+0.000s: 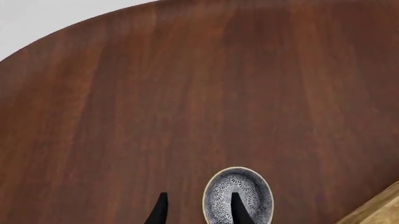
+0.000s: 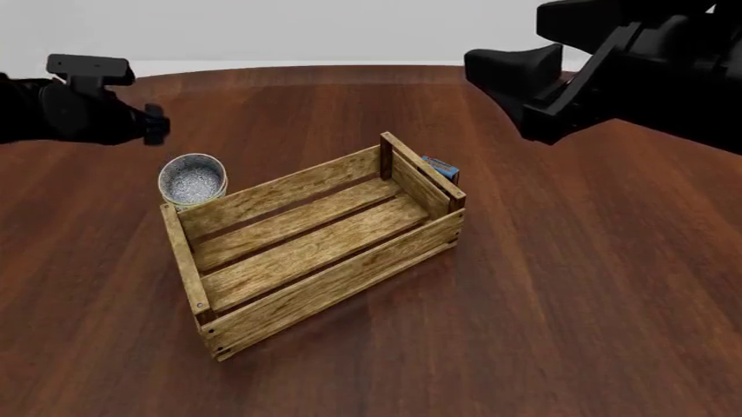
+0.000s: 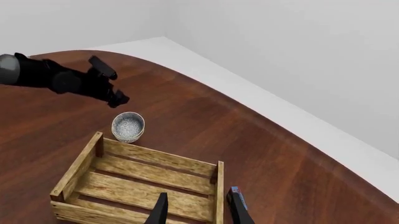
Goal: Stack the right bowl on the left bowl and place them in the tray.
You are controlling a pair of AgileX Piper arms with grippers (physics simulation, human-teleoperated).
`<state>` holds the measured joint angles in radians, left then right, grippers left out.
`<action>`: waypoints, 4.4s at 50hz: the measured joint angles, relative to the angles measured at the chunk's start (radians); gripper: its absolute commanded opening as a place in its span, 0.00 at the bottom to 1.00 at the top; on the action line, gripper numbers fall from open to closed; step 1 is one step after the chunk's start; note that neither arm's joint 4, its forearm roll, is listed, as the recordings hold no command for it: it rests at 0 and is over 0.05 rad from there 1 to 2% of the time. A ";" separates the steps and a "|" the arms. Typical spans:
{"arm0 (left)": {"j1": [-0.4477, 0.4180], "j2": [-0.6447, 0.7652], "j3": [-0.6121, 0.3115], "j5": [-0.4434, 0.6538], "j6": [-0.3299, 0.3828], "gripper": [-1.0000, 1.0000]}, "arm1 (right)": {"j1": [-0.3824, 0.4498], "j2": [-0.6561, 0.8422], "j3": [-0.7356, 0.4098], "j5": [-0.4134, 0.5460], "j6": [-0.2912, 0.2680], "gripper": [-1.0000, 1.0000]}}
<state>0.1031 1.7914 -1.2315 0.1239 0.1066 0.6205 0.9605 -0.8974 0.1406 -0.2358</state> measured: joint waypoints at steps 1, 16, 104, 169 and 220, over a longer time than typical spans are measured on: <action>-0.001 0.003 0.000 0.000 0.004 1.00 | 0.000 0.000 0.000 0.000 0.000 1.00; -0.003 0.045 0.010 -0.008 0.054 1.00 | 0.001 0.001 0.000 -0.001 0.000 1.00; -0.007 0.277 0.015 -0.157 0.081 0.00 | 0.007 0.034 0.001 -0.017 0.000 1.00; -0.024 0.156 -0.008 -0.054 -0.042 0.00 | 0.006 0.027 0.002 -0.013 -0.002 1.00; -0.152 -0.113 0.048 0.025 -0.140 0.00 | -0.009 0.001 0.002 -0.003 -0.005 1.00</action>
<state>-0.0484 1.6788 -1.1836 0.1484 -0.0329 0.6116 0.9613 -0.8954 0.1378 -0.2407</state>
